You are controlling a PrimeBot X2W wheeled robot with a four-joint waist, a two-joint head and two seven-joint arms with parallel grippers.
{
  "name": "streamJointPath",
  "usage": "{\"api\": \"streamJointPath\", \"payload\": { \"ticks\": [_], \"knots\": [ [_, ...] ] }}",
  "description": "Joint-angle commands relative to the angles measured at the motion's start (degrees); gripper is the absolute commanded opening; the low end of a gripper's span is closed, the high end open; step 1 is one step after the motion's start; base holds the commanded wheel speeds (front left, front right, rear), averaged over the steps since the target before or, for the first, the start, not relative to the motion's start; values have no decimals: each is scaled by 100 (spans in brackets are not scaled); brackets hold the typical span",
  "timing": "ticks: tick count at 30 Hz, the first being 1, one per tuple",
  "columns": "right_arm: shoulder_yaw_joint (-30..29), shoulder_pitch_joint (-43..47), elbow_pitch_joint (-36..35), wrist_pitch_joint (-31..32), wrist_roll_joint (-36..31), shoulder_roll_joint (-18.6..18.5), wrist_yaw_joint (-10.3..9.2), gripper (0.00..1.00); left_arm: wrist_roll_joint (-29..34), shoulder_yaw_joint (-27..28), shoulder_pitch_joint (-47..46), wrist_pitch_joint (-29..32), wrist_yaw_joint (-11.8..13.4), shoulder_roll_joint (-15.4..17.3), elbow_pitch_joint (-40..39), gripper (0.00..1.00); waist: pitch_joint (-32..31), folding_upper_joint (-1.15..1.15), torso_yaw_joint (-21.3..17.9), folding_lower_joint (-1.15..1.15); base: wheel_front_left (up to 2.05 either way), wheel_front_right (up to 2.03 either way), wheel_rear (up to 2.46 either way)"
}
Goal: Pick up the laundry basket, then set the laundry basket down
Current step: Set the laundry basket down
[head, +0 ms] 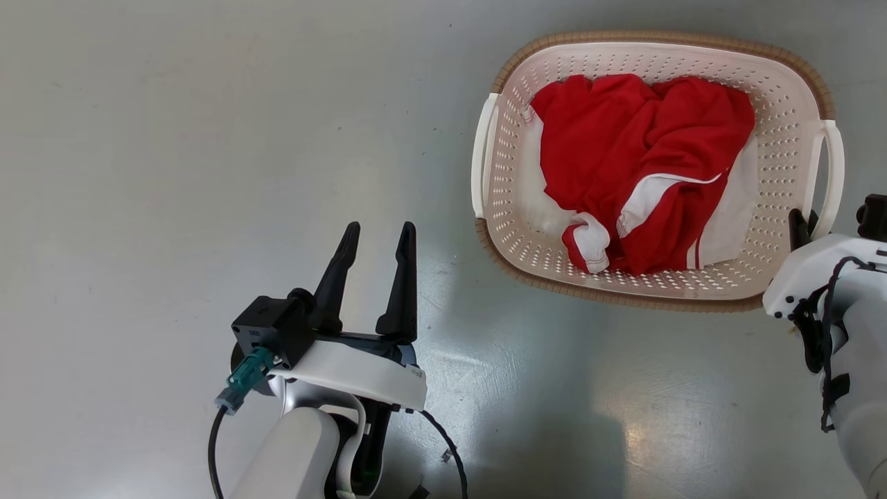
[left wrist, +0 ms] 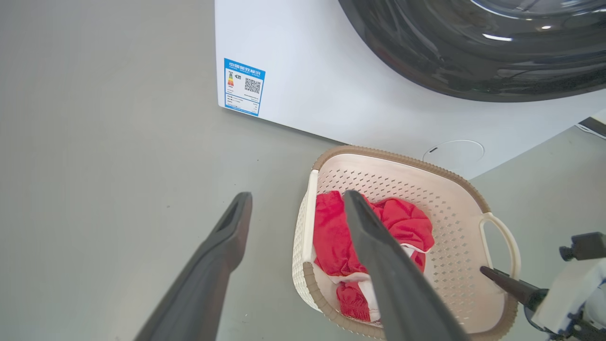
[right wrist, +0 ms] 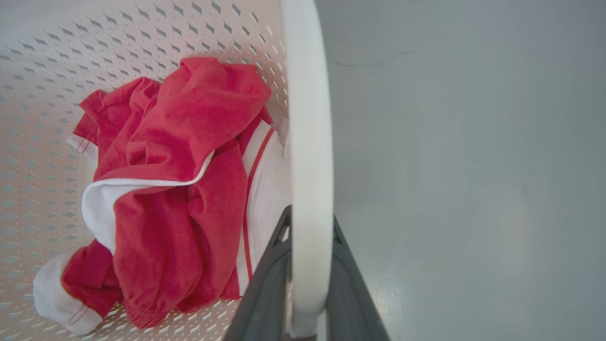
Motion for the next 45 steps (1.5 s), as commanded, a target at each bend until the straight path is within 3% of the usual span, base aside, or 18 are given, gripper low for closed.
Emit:
{"api": "streamJointPath", "payload": {
  "ticks": [1,15,18,19,20,21,22,35,45],
  "knots": [
    [143,182,24,2,43,155,11,0,56,165,82,-36,42,89,-120,100,4,0,-2,0,0,0,0],
    [177,201,33,63,47,131,11,0,44,153,36,-36,47,89,-100,100,-5,0,-30,0,0,0,0],
    [167,200,34,47,50,121,11,45,46,154,30,-36,48,89,-95,100,-12,0,-39,0,0,0,0],
    [165,203,34,46,49,117,11,47,50,153,29,-36,49,89,-91,100,-17,0,-42,0,0,0,0],
    [165,205,34,45,45,110,11,60,53,152,29,-36,50,89,-89,100,-21,0,-44,0,0,0,0],
    [165,207,35,42,39,104,11,88,53,154,30,-36,52,89,-90,100,-25,0,-47,0,0,0,0],
    [163,207,35,39,33,99,11,100,54,157,31,-36,53,89,-91,100,-28,0,-51,0,0,0,0],
    [126,215,37,-23,-47,102,11,100,58,193,27,-36,39,89,-23,100,-145,0,-87,0,0,0,0],
    [287,259,29,-123,-35,120,11,100,-86,221,28,-36,15,89,286,100,-681,0,-206,0,0,0,0]
  ]
}}
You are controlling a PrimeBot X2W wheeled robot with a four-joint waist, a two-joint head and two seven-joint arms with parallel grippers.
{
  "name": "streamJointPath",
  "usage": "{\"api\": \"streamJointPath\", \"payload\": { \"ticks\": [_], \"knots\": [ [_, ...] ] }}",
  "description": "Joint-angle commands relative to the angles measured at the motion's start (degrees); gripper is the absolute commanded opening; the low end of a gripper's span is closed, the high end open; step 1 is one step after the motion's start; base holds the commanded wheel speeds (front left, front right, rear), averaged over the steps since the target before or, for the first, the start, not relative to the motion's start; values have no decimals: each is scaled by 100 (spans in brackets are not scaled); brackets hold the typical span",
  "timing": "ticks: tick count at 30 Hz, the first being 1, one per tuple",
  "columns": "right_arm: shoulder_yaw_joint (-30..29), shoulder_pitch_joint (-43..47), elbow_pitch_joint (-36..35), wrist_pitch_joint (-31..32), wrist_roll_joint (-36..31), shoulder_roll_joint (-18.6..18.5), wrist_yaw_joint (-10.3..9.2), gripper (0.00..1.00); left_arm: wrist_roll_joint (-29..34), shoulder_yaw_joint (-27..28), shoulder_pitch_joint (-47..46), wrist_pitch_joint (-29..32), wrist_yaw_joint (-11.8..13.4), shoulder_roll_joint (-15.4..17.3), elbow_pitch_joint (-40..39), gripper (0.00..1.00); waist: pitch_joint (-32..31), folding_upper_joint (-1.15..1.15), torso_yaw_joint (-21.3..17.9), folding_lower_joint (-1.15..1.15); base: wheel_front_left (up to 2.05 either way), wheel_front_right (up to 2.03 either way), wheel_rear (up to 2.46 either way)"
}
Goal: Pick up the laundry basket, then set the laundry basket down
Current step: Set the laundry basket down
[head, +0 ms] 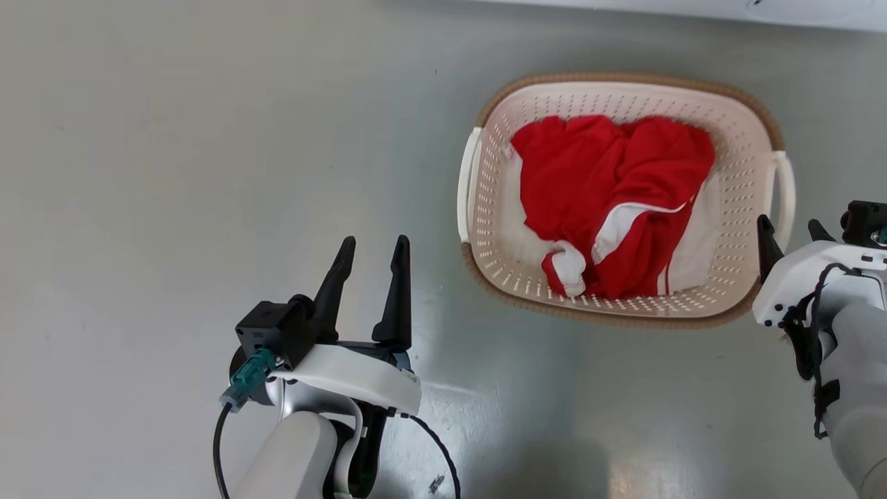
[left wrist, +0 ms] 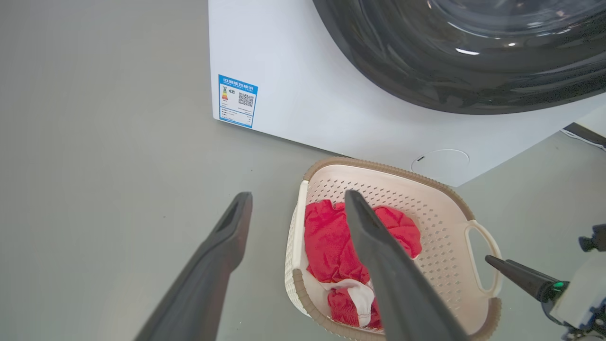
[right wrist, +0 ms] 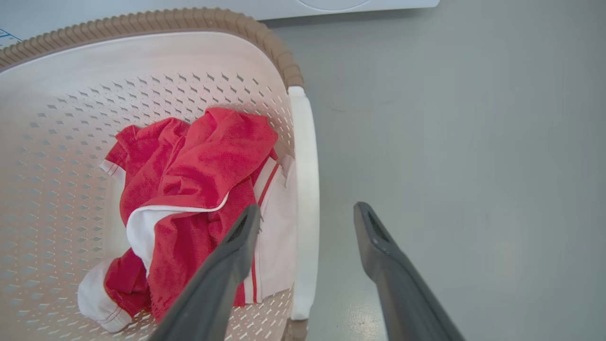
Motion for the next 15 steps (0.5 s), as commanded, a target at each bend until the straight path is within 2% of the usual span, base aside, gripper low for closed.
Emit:
{"api": "streamJointPath", "payload": {
  "ticks": [1,9,15],
  "knots": [
    [140,236,-53,-143,-17,68,11,100,-78,196,32,-36,6,88,-45,100,-213,0,-57,0,0,0,0],
    [360,250,-219,-356,-7,44,11,100,-236,291,55,-36,-48,88,212,100,-852,0,-178,0,0,0,0],
    [624,420,-487,-456,-28,160,11,100,-297,425,123,-36,-110,88,519,100,-1494,0,-332,0,0,0,0]
  ]
}}
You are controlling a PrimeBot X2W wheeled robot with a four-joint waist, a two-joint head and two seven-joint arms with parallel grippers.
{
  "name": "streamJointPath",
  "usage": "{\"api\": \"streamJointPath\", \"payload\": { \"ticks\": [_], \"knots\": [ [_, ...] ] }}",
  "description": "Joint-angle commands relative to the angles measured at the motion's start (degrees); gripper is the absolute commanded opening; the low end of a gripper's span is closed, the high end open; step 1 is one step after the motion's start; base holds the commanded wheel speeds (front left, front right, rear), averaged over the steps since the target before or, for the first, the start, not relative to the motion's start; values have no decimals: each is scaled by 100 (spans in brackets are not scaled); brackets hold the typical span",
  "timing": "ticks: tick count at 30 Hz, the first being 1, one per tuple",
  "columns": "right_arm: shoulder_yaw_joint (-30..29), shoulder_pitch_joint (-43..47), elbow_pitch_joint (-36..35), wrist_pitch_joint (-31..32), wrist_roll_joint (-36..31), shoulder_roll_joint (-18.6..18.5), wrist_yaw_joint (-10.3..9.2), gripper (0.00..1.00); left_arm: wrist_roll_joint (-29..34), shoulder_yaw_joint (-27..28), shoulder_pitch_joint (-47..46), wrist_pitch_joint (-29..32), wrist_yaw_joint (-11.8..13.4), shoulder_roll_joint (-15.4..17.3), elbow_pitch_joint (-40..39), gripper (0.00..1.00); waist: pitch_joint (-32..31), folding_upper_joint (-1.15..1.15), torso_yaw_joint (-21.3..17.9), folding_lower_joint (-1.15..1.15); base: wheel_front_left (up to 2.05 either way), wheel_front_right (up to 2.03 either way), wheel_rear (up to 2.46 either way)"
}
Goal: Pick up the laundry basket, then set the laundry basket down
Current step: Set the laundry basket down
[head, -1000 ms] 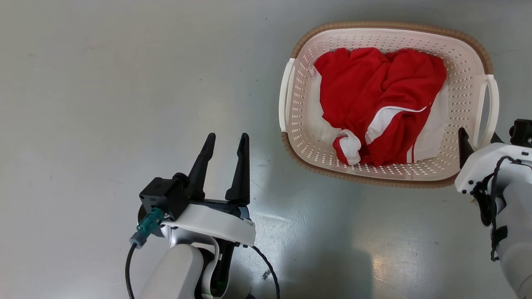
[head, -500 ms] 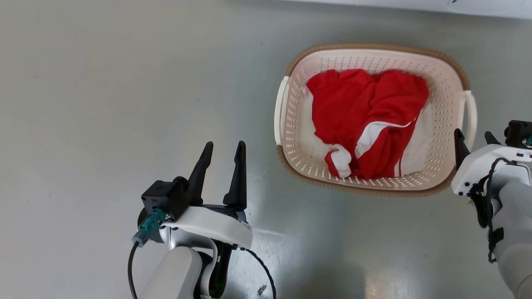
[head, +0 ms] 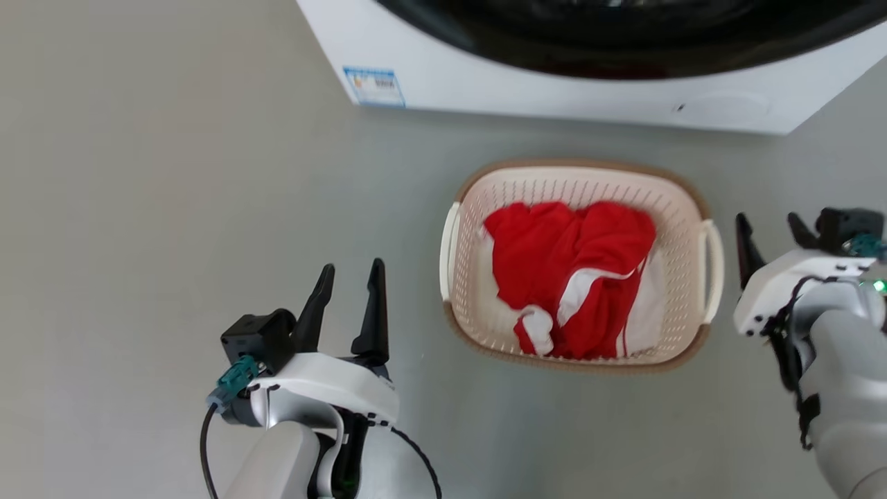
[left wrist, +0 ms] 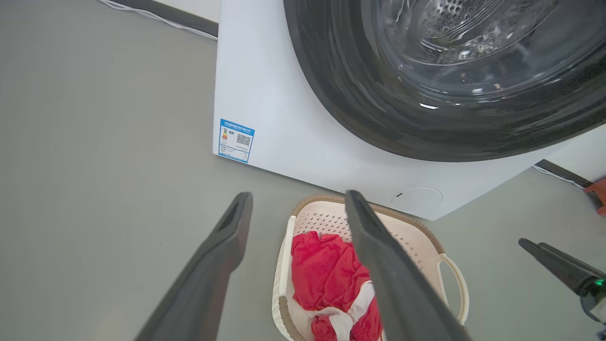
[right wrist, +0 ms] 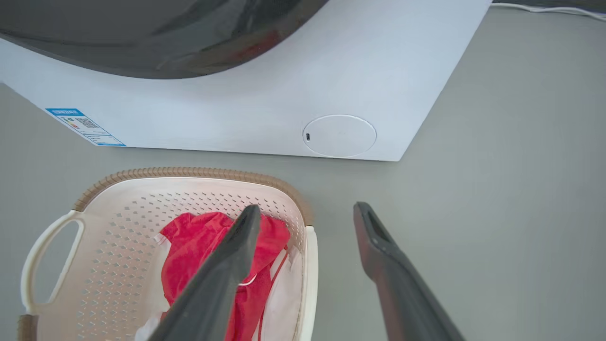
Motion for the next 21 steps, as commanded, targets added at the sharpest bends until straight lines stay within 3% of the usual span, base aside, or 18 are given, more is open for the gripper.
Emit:
{"api": "streamJointPath", "payload": {
  "ticks": [1,12,21],
  "knots": [
    [151,225,-140,-102,-37,80,11,100,-24,208,100,-36,-43,83,-64,100,-366,0,-129,0,0,0,0],
    [612,917,-1147,-118,61,324,11,100,190,748,508,-36,-200,83,404,100,-1541,0,-558,0,0,0,0],
    [855,1572,-1941,-119,188,221,11,100,425,1220,861,-36,-338,113,514,100,-2117,0,-830,0,0,0,0]
  ]
}}
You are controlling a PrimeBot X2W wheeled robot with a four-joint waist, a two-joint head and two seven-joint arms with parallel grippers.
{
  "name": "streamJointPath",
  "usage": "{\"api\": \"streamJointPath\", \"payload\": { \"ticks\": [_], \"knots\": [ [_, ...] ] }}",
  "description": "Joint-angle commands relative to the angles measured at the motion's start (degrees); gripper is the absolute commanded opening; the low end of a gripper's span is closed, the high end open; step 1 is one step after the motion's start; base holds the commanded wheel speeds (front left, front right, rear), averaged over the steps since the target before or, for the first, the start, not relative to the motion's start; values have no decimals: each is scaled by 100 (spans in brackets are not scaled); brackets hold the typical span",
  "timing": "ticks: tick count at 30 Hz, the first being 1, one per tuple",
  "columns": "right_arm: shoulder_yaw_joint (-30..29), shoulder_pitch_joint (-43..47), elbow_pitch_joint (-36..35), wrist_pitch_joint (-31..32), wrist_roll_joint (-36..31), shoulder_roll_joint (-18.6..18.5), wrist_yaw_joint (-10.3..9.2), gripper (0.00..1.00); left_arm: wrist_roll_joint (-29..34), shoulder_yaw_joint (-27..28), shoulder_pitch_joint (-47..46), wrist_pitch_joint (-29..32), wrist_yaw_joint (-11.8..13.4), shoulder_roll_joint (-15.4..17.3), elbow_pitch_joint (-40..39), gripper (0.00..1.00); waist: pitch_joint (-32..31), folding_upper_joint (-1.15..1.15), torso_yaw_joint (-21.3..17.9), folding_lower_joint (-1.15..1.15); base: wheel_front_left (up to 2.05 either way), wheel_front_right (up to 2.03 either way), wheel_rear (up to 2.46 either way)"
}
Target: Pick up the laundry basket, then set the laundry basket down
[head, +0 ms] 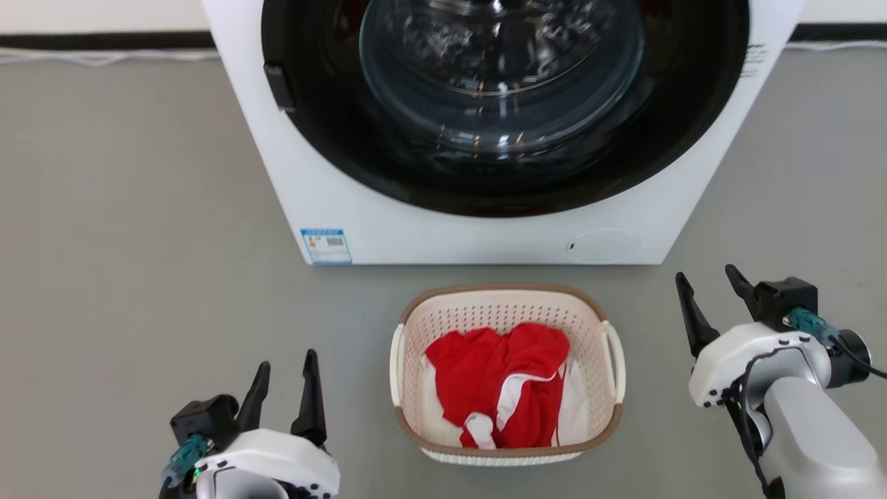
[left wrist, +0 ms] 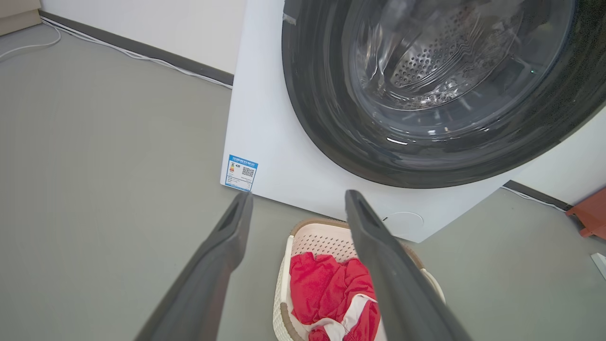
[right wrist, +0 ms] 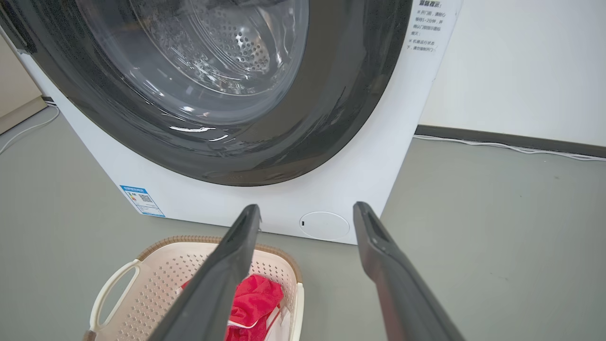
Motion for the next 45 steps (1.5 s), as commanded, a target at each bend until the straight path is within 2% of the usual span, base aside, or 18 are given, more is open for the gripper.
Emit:
{"api": "streamJointPath", "payload": {
  "ticks": [1,12,25,45],
  "knots": [
    [112,78,-234,-78,26,-46,11,100,76,234,-22,-36,-58,77,-134,100,-180,0,-136,0,0,0,0],
    [69,1088,-1641,-78,-75,-17,11,100,289,656,410,-36,-115,82,-386,100,-607,0,-336,0,0,0,0],
    [-96,2256,-2983,-78,-424,181,11,100,472,818,833,-36,-107,76,-626,100,-841,0,-425,0,0,0,0],
    [-362,2549,-3275,-22,-548,336,11,100,591,824,952,-36,-55,108,-788,100,-860,0,-253,0,0,0,0]
  ]
}}
